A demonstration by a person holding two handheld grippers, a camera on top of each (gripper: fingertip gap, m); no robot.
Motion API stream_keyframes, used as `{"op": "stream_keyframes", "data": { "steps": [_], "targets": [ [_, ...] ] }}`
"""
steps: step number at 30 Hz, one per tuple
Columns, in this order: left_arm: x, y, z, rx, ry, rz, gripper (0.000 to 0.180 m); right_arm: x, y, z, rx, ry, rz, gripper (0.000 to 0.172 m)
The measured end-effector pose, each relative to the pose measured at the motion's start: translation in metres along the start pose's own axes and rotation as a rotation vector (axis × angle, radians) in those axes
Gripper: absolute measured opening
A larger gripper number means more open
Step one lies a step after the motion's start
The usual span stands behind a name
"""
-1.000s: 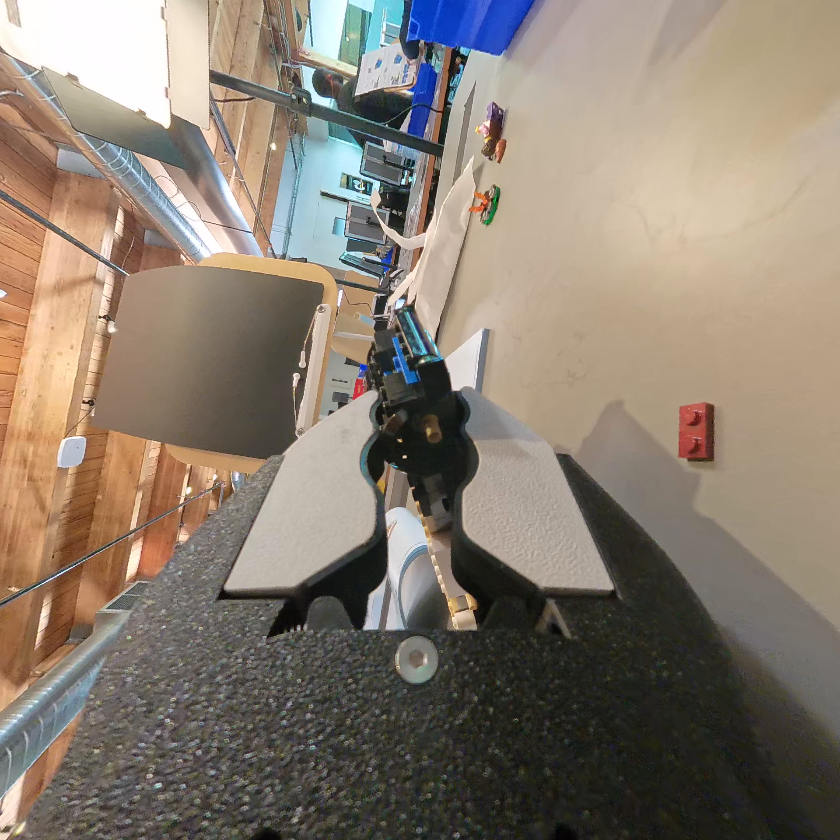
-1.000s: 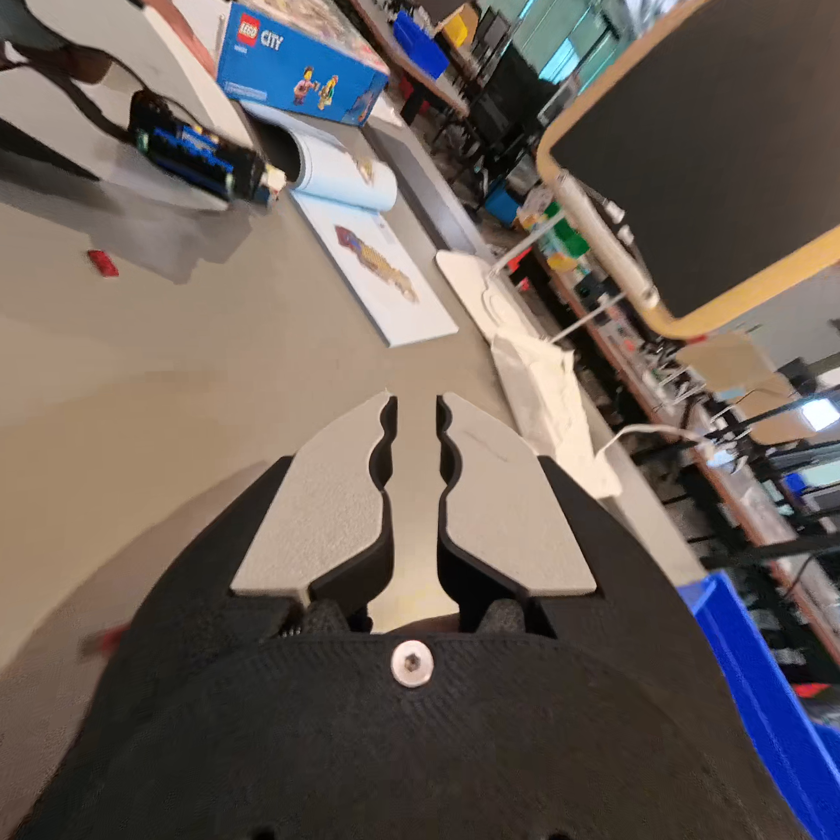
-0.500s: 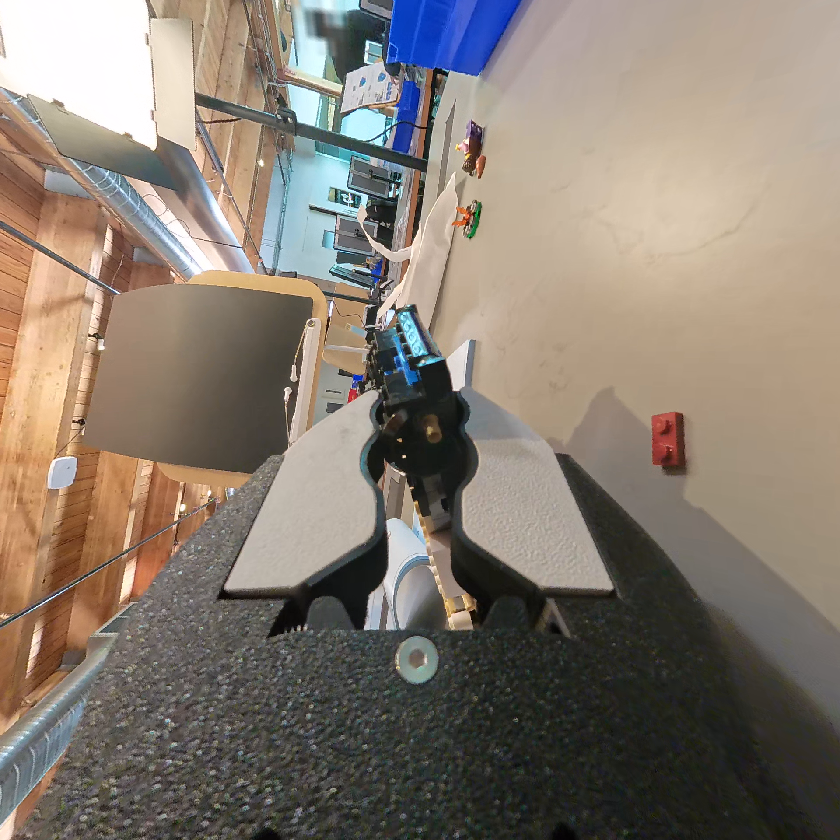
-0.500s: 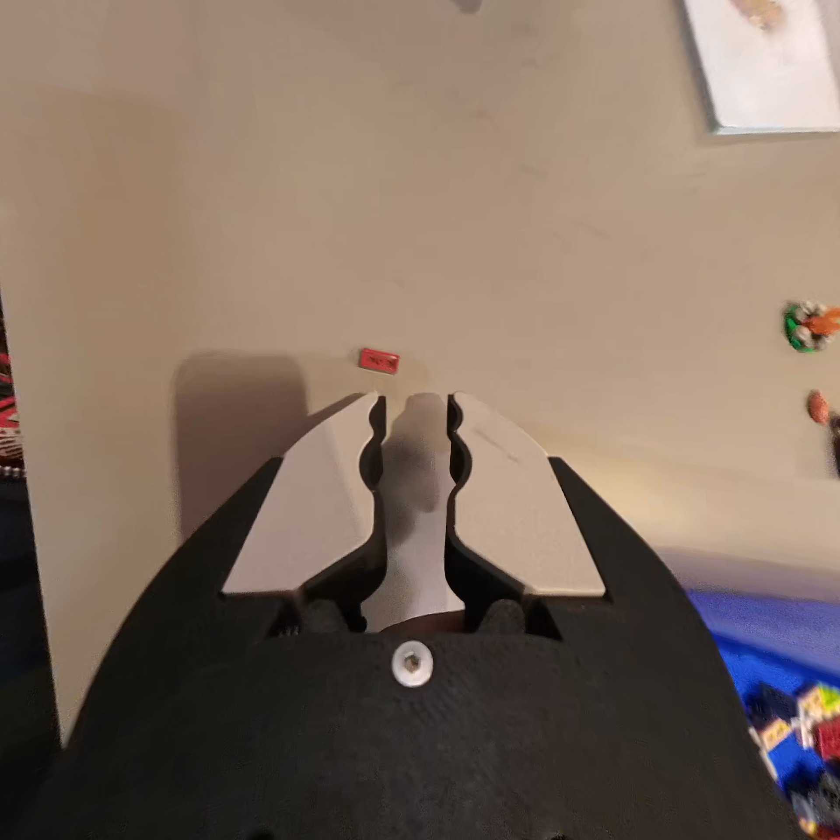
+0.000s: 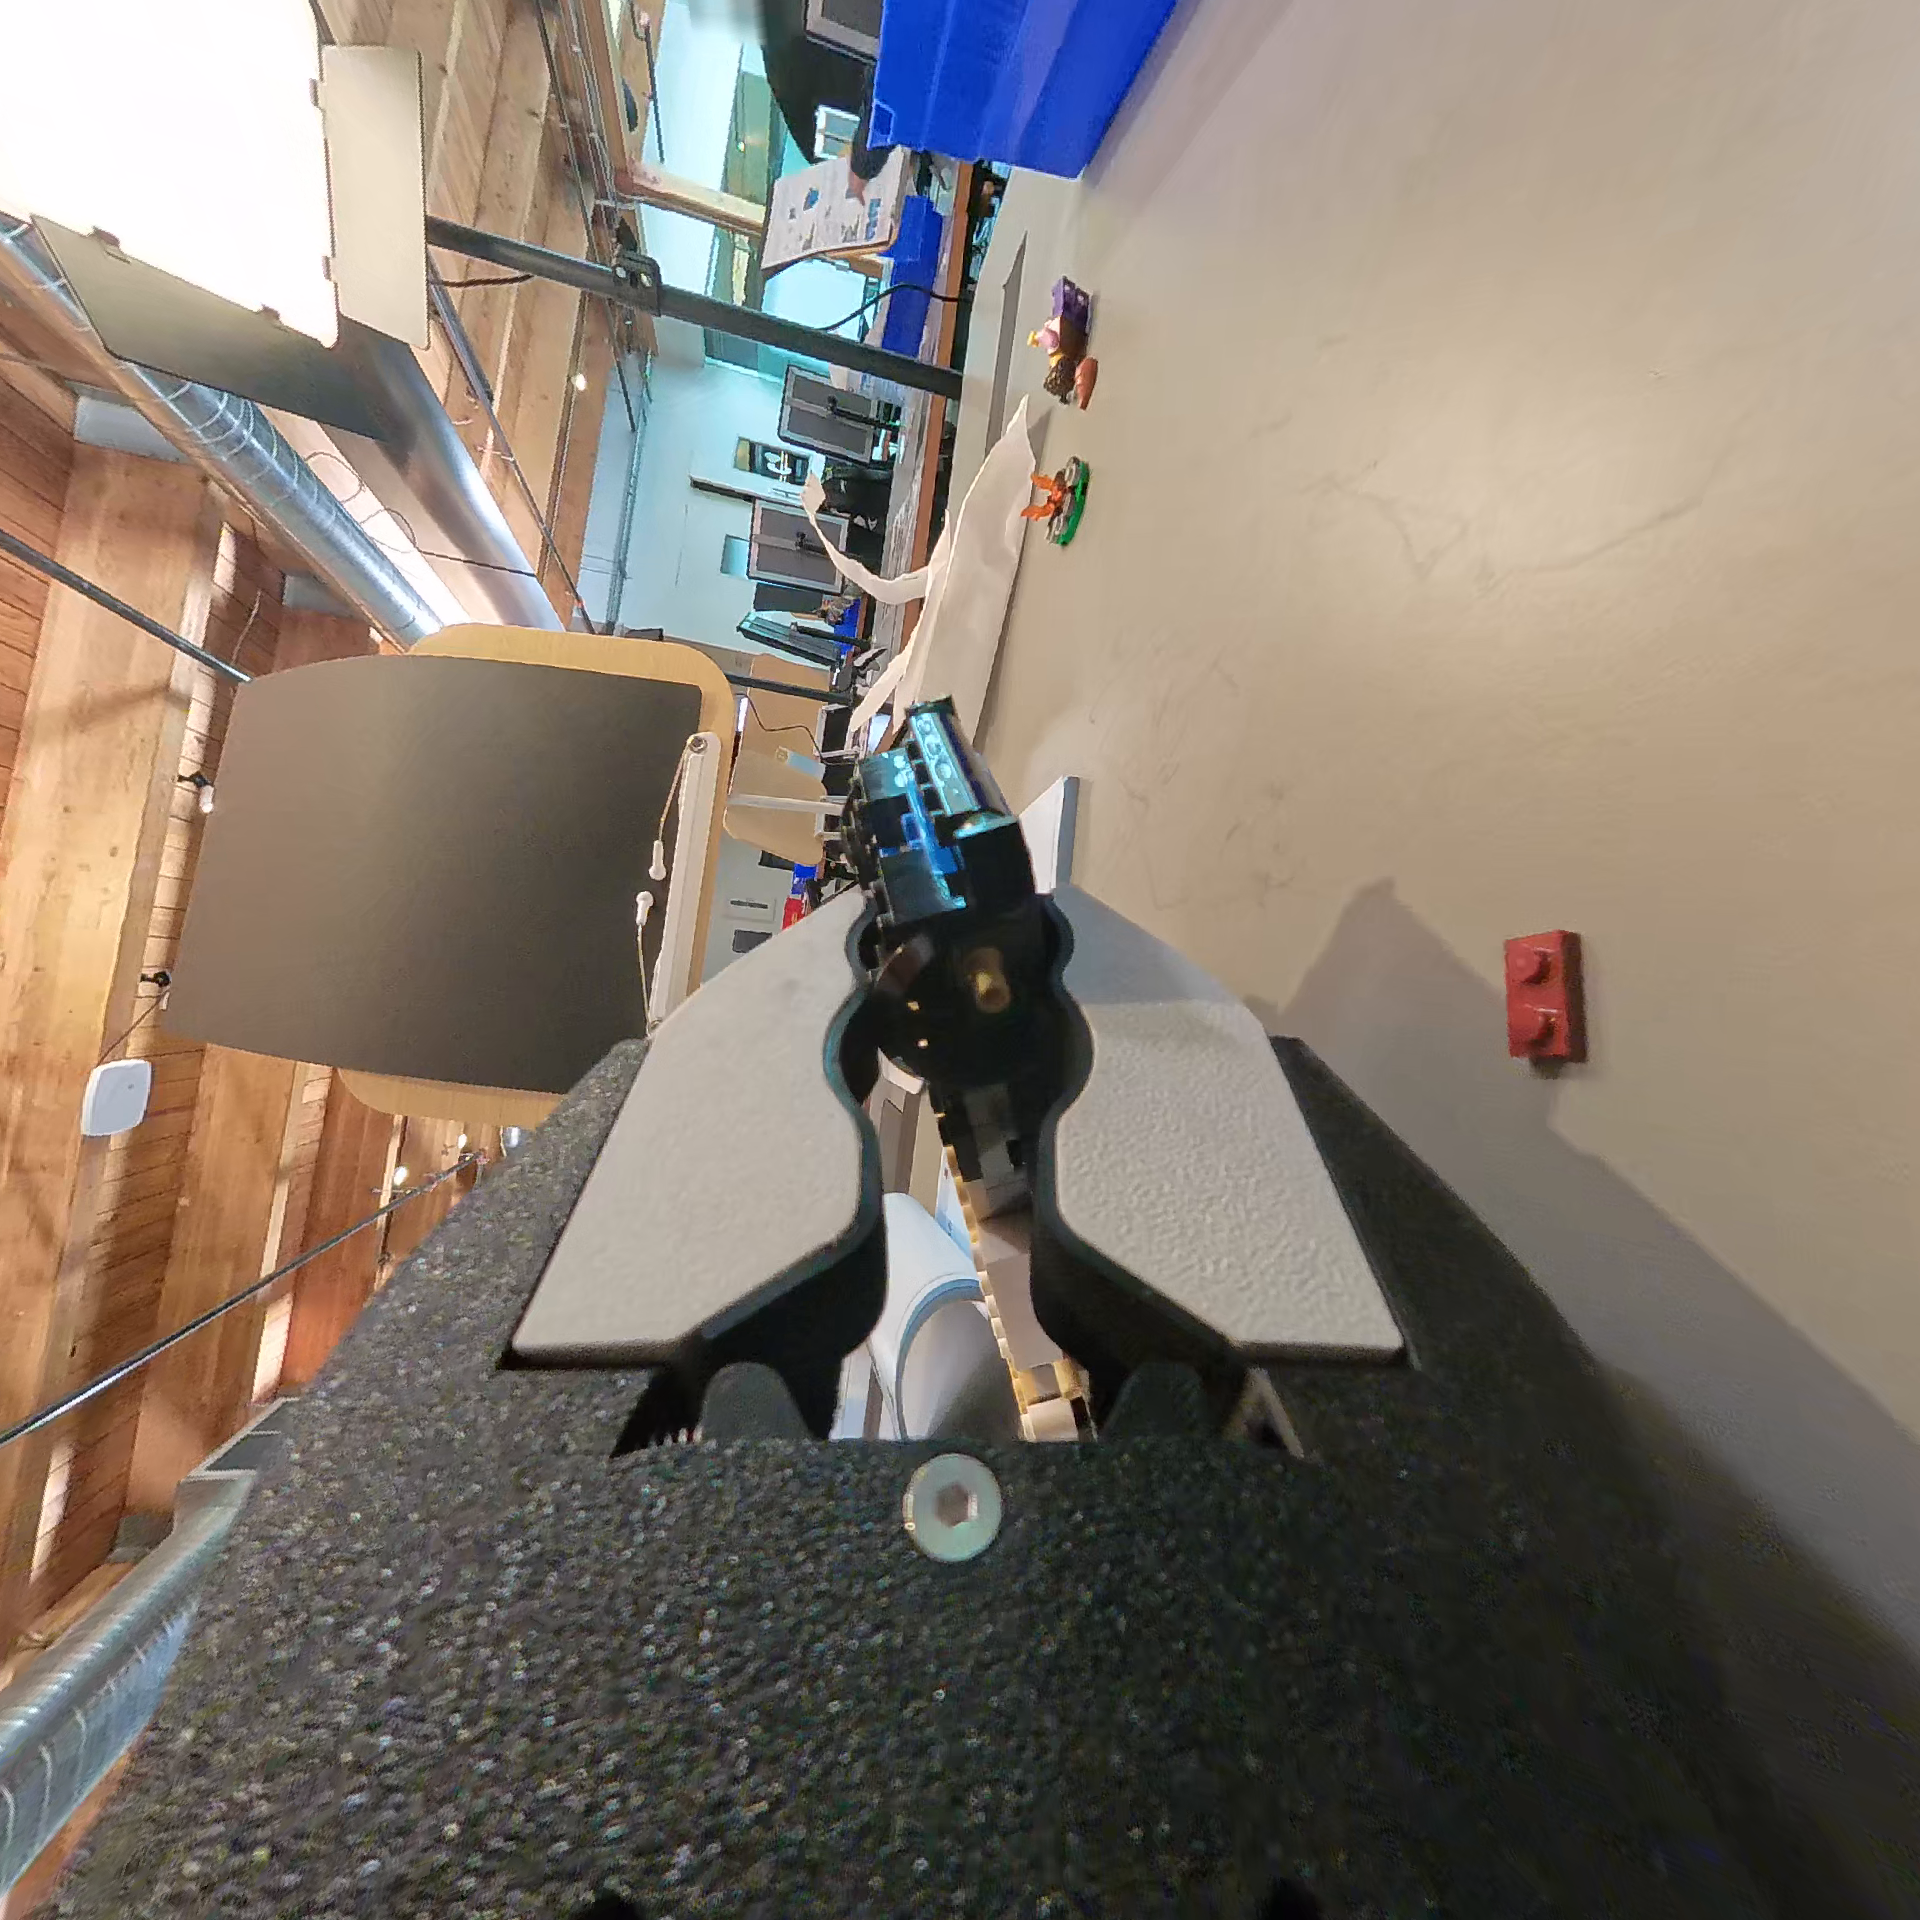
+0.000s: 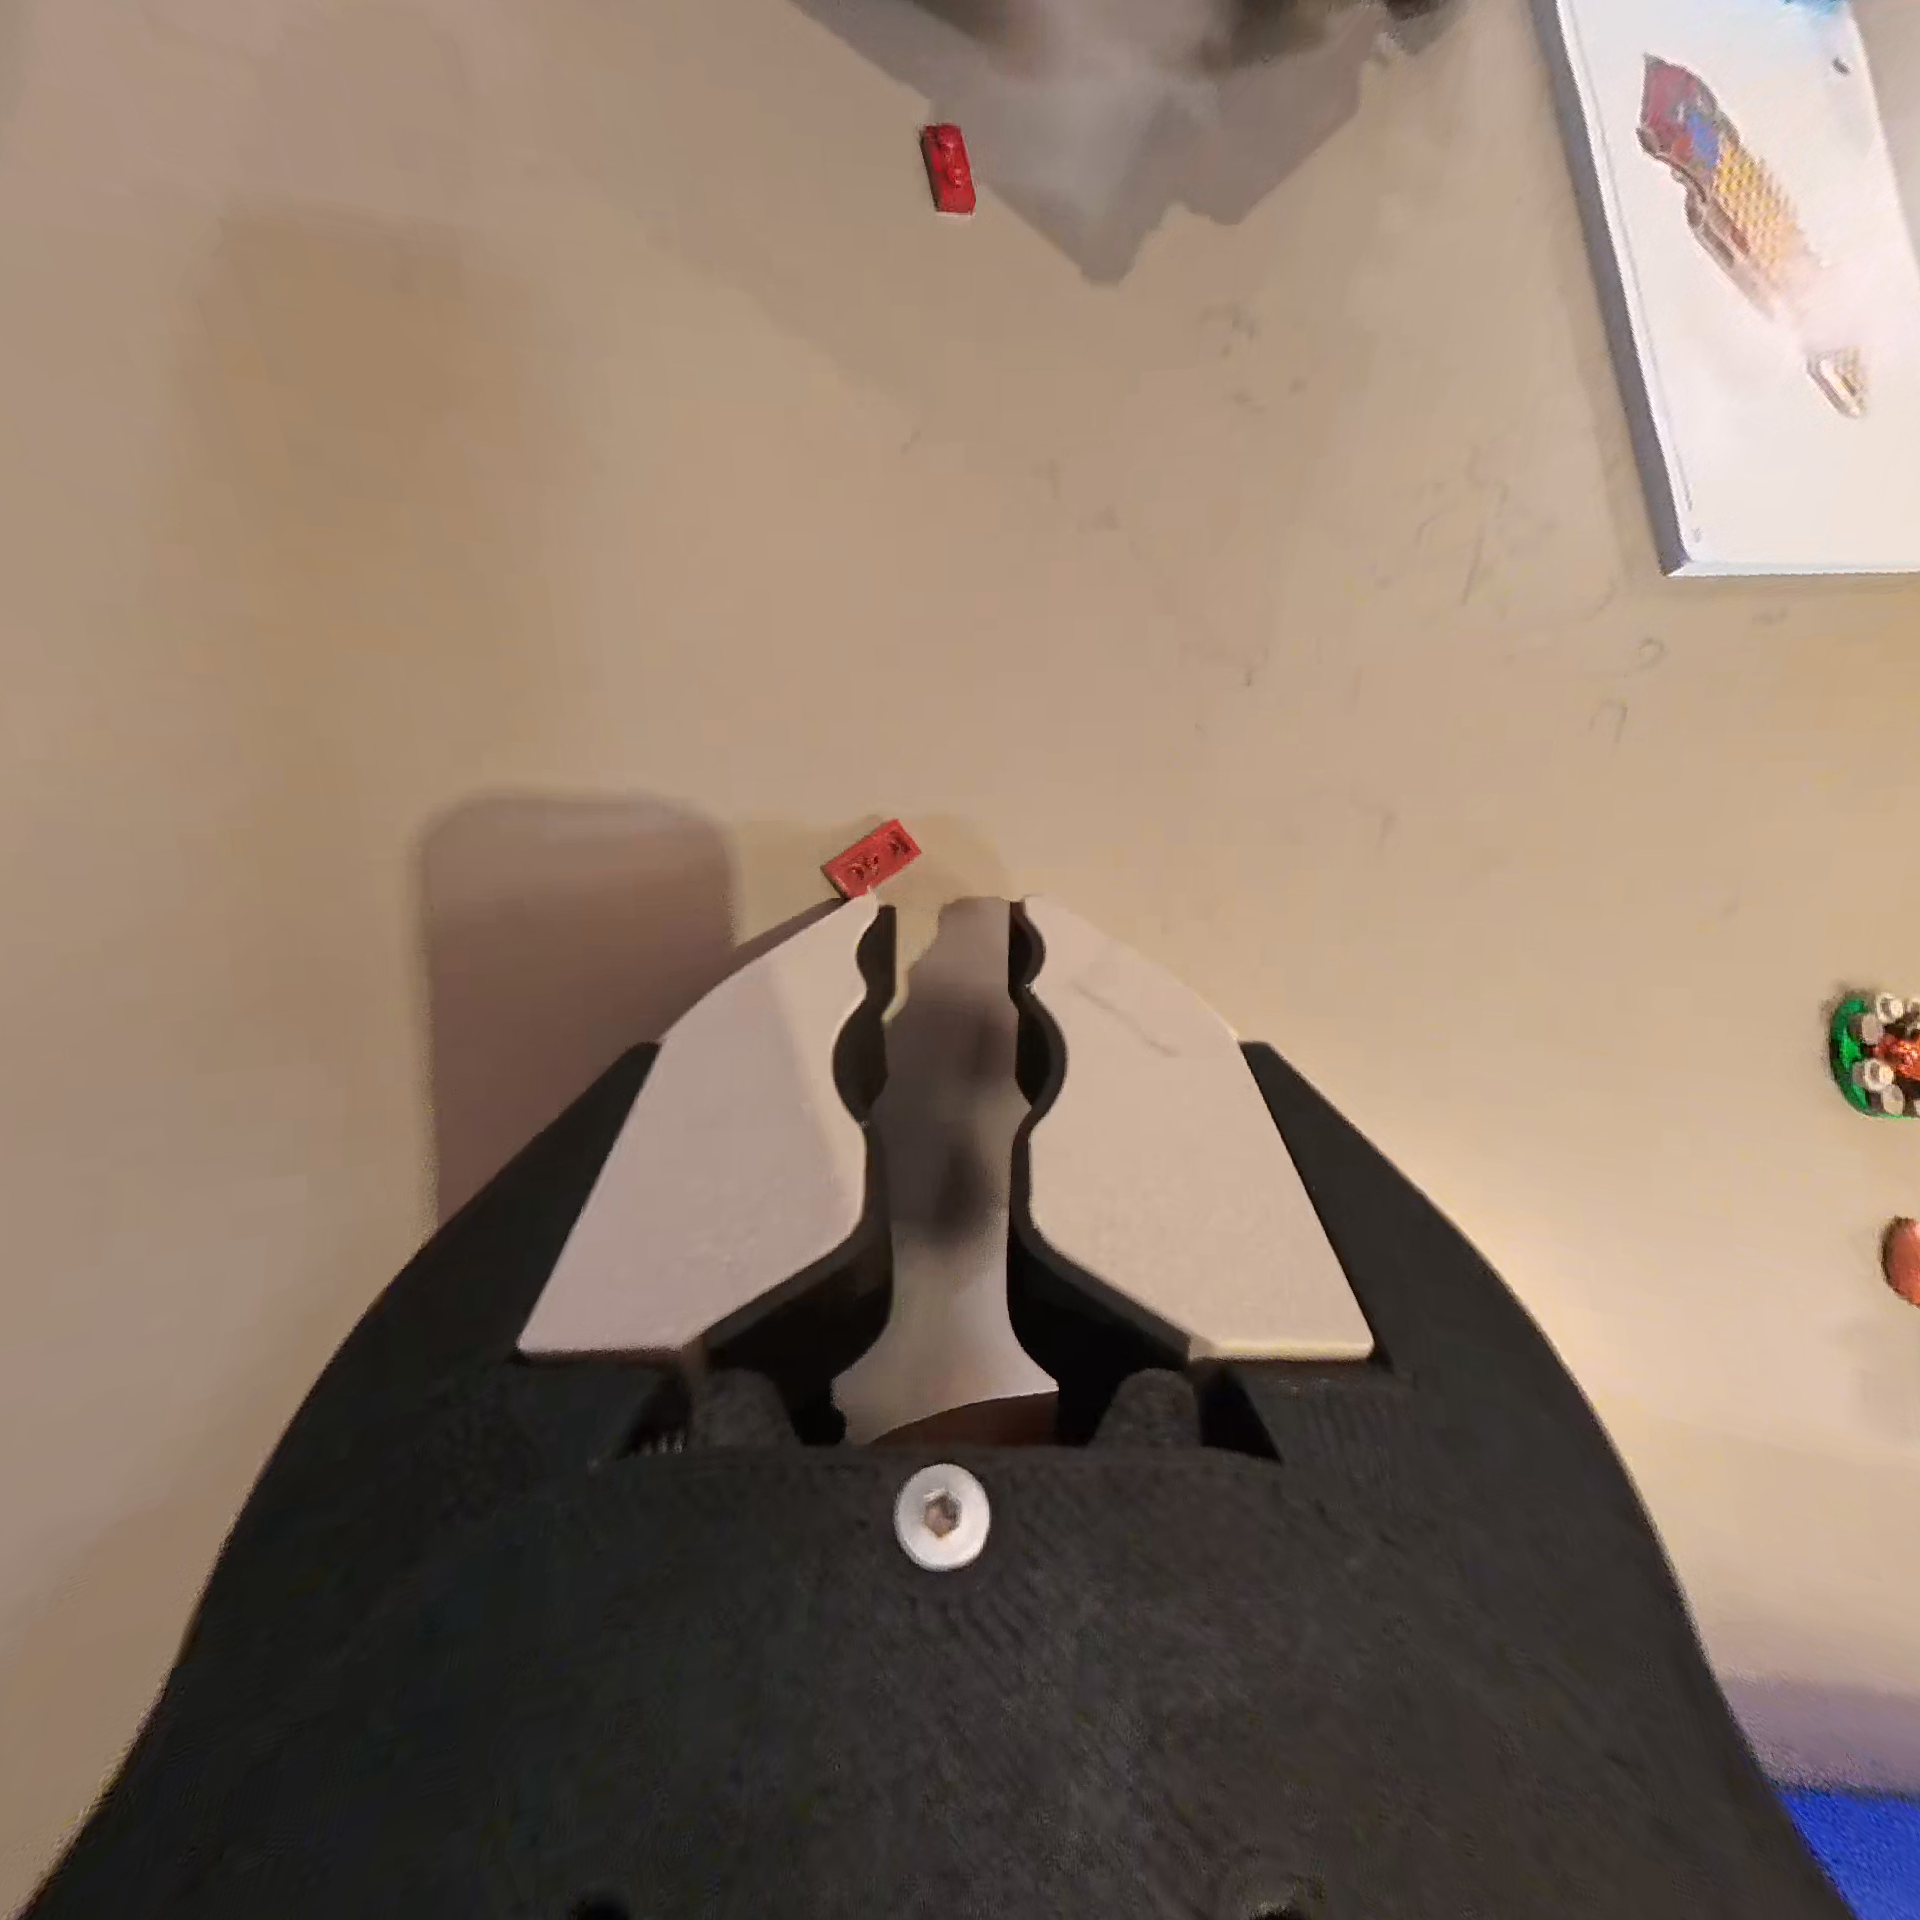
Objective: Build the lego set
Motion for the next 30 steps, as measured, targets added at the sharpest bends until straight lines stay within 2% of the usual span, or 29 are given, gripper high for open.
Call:
{"op": "stream_keyframes", "data": {
  "steps": [6,10,12,14,20,24,28,30],
  "targets": [
    [0.013,-0.006,0.006,0.094,0.03,-0.02,0.029,-0.004,-0.005,0.008,0.135,-0.076,0.007,0.023],
    [0.028,-0.014,0.015,0.157,0.048,-0.072,0.028,0.001,-0.006,0.011,0.204,-0.034,0.052,0.025],
    [0.037,-0.017,0.021,0.164,0.046,-0.104,0.028,0.004,-0.007,0.01,0.218,-0.012,0.051,0.016],
    [0.045,-0.02,0.025,0.157,0.037,-0.13,0.028,0.008,-0.009,0.008,0.166,-0.012,0.038,0.0],
    [0.041,-0.015,0.02,0.105,0.035,-0.155,0.028,0.021,-0.017,-0.014,0.101,-0.004,0.023,0.0],
    [0.031,-0.011,0.016,0.039,0.045,-0.165,0.028,0.015,-0.024,-0.011,0.158,-0.132,-0.025,0.022],
    [0.028,-0.01,0.016,0.005,0.055,-0.2,0.028,0.026,-0.02,-0.007,0.202,-0.165,-0.018,0.021],
    [0.029,-0.009,0.017,-0.007,0.055,-0.2,0.028,0.032,-0.024,-0.011,0.194,-0.164,-0.018,0.009]
  ]
}}
Point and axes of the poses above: each gripper's, where its closed fingertips meet, x out along the fingers, y out of its underside, z = x × y across the jaws, the point moved 6 cm from there along -x, back along the fingers, and after that the axes turned 8 degrees about y, right-handed, at the moved point
